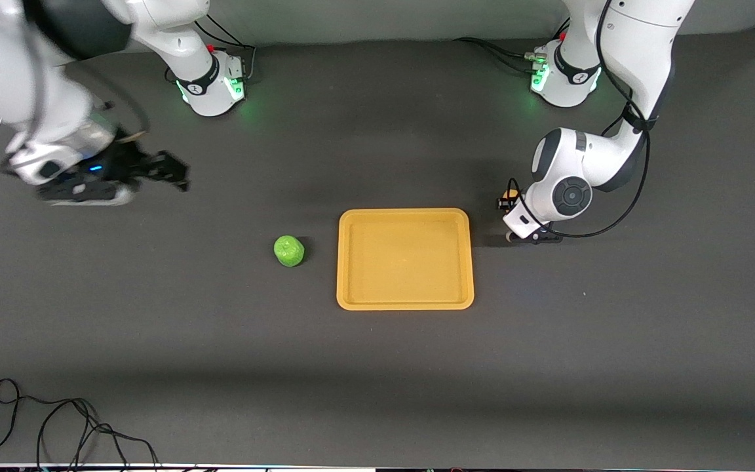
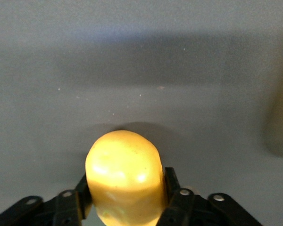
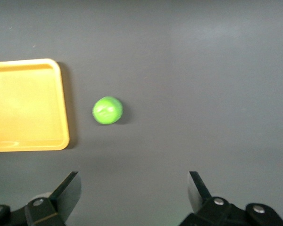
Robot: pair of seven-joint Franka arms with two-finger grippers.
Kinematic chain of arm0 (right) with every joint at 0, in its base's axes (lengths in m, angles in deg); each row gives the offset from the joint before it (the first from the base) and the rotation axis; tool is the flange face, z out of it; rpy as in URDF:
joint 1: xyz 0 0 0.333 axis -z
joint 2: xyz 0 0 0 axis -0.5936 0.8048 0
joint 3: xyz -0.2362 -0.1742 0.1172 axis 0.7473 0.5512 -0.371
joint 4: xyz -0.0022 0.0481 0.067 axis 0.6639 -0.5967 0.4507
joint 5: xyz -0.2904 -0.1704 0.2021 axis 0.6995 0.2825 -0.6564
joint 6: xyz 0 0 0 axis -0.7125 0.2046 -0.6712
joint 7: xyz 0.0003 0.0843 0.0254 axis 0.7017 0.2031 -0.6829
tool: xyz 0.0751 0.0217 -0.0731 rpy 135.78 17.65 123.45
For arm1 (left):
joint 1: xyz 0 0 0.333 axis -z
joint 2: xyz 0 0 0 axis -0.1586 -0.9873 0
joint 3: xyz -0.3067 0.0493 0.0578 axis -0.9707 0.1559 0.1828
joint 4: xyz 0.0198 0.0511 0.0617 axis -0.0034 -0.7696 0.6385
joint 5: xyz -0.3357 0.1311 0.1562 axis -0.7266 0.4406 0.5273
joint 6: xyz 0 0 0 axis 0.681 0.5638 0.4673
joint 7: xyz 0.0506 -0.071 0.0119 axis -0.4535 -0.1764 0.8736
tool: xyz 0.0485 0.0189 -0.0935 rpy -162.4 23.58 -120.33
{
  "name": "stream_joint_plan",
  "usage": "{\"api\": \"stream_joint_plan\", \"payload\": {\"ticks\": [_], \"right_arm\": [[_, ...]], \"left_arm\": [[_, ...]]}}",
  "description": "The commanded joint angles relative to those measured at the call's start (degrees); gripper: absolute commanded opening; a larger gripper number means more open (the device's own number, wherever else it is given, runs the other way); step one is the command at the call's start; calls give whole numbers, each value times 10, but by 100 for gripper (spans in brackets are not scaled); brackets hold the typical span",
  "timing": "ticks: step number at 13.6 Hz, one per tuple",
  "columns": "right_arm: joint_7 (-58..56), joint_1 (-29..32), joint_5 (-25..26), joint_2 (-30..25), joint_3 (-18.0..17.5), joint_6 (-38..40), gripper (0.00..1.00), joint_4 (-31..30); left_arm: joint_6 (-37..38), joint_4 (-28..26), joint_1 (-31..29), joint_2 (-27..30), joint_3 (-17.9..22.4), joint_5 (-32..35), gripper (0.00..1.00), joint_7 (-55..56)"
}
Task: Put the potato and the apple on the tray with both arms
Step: 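Grasp the yellow potato with the left gripper and lift it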
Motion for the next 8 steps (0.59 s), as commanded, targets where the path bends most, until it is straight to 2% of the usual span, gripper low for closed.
{"api": "stream_joint_plan", "payload": {"ticks": [1, 4, 6, 8], "right_arm": [[71, -66, -6, -23, 8, -36, 100, -41], [80, -80, -4, -26, 7, -57, 100, -66], [80, -81, -4, -21, 3, -59, 100, -68], [86, -89, 0, -4, 2, -81, 100, -71]], "left_arm": [[53, 46, 3, 29, 10, -8, 0, 17], [91, 202, 14, -8, 6, -10, 0, 108], [94, 307, 39, -78, -3, -10, 0, 116], [93, 369, 66, -137, -3, -8, 0, 114]]}}
